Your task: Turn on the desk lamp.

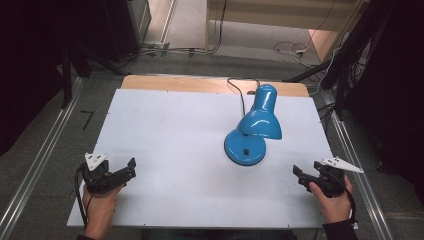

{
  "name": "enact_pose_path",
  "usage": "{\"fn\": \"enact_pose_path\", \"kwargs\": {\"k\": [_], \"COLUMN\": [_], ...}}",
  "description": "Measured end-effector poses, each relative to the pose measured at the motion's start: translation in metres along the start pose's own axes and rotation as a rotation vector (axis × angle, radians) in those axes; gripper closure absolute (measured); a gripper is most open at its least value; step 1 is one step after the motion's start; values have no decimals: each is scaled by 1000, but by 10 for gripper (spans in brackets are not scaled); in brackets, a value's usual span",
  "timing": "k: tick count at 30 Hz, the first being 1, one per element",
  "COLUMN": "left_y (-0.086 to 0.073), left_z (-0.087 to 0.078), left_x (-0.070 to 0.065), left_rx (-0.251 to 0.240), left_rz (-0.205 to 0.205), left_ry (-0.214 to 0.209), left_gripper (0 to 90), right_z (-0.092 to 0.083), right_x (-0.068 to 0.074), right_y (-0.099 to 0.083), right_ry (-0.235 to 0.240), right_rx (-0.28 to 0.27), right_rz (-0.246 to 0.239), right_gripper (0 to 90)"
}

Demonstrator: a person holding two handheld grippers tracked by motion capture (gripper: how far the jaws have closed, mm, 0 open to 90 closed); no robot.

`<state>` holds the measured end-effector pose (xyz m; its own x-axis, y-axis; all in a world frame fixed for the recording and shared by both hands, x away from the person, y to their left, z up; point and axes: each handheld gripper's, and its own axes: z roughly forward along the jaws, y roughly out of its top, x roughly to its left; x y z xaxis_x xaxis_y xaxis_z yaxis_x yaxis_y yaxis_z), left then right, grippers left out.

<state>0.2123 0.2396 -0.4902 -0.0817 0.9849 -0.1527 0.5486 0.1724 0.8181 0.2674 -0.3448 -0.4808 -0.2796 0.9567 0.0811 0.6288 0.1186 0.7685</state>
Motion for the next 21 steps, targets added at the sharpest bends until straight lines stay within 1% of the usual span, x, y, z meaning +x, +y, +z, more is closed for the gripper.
{"fn": "enact_pose_path", "kwargs": {"k": [7,9,17,21], "left_y": [0,0,0,0], "left_z": [0,0,0,0], "left_x": [0,0,-1,-1], "left_rx": [0,1,0,0], "left_rz": [1,3,3,4], "left_ry": [0,-2,-2,-1], "left_gripper": [61,61,61,61], "right_z": [0,1,3,3], "right_x": [4,5,12,12], "right_y": [1,1,3,3], "right_ry": [2,6,24,28], "right_rx": [-4,-11,-7,-5], "right_rz": [-4,-12,-20,-19], "right_gripper": [159,160,160,163]}}
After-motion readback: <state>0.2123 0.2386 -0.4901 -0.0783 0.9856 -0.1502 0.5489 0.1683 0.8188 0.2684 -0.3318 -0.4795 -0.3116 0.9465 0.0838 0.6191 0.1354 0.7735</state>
